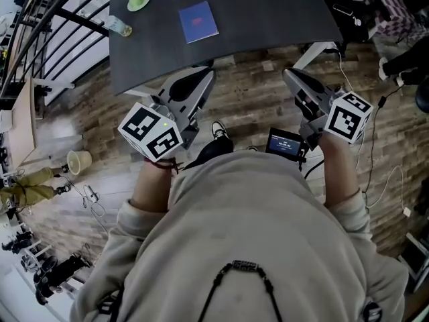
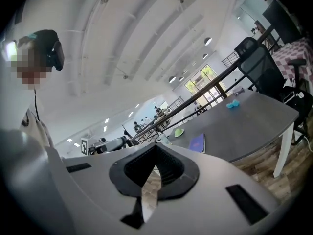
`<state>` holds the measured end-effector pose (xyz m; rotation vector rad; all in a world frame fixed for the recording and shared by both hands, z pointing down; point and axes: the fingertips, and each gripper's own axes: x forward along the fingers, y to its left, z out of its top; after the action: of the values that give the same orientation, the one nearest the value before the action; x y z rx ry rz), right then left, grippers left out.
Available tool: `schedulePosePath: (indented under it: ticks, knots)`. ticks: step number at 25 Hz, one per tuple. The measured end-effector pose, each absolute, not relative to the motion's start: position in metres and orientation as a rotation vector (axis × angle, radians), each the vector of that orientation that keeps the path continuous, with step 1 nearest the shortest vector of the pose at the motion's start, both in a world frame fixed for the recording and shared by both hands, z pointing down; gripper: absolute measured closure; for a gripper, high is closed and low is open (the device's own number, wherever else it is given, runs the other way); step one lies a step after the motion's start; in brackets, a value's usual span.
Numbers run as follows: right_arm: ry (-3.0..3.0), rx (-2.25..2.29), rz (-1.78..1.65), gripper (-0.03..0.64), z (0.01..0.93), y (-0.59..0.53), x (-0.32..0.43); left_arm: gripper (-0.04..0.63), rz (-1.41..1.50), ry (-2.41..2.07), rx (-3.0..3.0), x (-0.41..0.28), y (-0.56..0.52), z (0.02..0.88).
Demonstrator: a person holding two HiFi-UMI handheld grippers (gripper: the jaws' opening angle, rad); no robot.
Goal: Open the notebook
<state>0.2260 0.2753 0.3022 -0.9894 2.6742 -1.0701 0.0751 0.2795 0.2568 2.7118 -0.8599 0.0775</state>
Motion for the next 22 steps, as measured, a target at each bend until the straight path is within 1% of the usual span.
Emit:
schedulePosePath:
  ticks: [6,12,18,22]
  knots:
    - [2.729,-1.068,-0.934,0.601,0.282,0.242,0.218,0.589,0.030,-0.823,2.739,0.057,0.249,0.251]
    - [2.797,-1.151,-0.920,0.601,0.284,0.177,0.178,0.588,0.121,-0.598,2.768,0.043,0.196,0.269]
    - [2.811,-1.193,-0.936,0.601,0.281,0.140,0.140,0.588,0.107,-0.597,2.726,-0.005,0.152,0.277]
    - [2.814,-1.235,-1.013,0.601,0.297,0.089,0.124,0.589,0.123,-0.620,2.676,-0.033,0.102,0.298]
